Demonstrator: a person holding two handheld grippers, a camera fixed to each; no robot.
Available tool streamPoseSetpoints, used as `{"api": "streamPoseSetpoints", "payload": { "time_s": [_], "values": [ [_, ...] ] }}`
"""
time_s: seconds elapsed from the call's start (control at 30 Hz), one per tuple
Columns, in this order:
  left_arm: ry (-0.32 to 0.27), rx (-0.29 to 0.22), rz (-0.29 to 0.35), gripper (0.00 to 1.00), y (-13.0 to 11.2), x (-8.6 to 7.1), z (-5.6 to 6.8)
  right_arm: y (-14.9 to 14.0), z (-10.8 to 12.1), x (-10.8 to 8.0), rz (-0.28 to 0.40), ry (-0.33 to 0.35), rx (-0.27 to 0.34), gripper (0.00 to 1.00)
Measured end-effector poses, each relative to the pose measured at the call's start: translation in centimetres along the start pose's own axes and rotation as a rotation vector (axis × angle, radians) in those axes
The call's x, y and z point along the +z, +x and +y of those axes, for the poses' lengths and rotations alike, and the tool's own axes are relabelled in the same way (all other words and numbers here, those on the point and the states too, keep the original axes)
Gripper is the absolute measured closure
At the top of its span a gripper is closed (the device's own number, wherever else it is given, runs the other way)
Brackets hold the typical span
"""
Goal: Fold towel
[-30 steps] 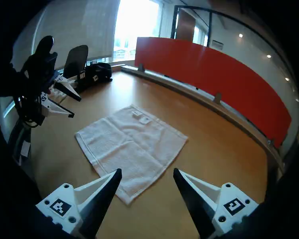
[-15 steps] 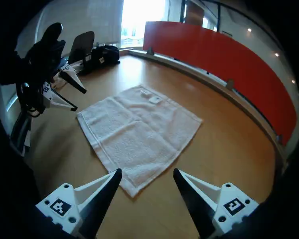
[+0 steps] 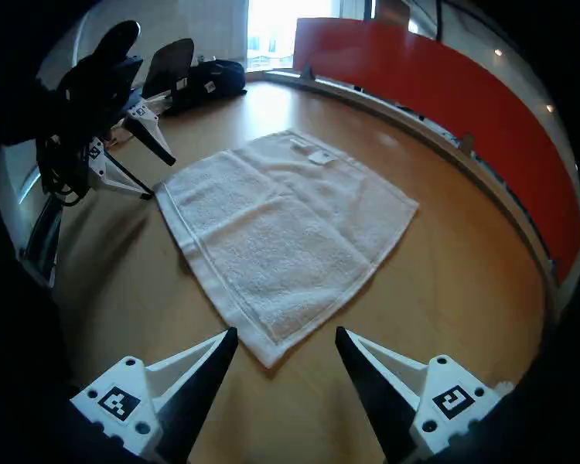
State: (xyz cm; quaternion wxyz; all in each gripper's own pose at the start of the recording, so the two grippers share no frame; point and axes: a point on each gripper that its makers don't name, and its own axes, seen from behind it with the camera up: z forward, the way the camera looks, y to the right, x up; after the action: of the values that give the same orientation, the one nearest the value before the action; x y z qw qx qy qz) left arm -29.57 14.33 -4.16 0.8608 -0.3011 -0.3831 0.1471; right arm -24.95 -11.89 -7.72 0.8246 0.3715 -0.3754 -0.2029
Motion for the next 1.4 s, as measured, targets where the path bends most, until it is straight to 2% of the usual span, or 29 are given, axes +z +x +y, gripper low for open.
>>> {"api": "streamPoseSetpoints", "payload": {
  "time_s": [0.37, 0.7, 0.83, 1.17, 1.4],
  "values": [
    [-0.012, -0.010, -0.029, 0.09, -0.9, 0.5, 0.1, -0.5, -0.5, 0.9, -0.011, 0.034, 0.012, 0.13],
    [-0.013, 0.004, -0.029, 0.11, -1.0, 0.5, 0.0, -1.1, -0.9, 0.7, -0.022, 0.056, 0.009, 0.20],
    [-0.014, 0.007, -0.030, 0.14, -1.0, 0.5, 0.0, -1.1, -0.8, 0.6, -0.023, 0.055, 0.014, 0.26],
    [-0.015, 0.007, -0.029, 0.25, -1.0, 0.4, 0.4, -1.2, -0.8, 0.7, -0.023, 0.057, 0.017, 0.45],
    [-0.021, 0.015, -0.033, 0.44, -0.9, 0.5, 0.9, -1.3, -0.8, 0.8, -0.024, 0.057, 0.023, 0.50]
  ]
}}
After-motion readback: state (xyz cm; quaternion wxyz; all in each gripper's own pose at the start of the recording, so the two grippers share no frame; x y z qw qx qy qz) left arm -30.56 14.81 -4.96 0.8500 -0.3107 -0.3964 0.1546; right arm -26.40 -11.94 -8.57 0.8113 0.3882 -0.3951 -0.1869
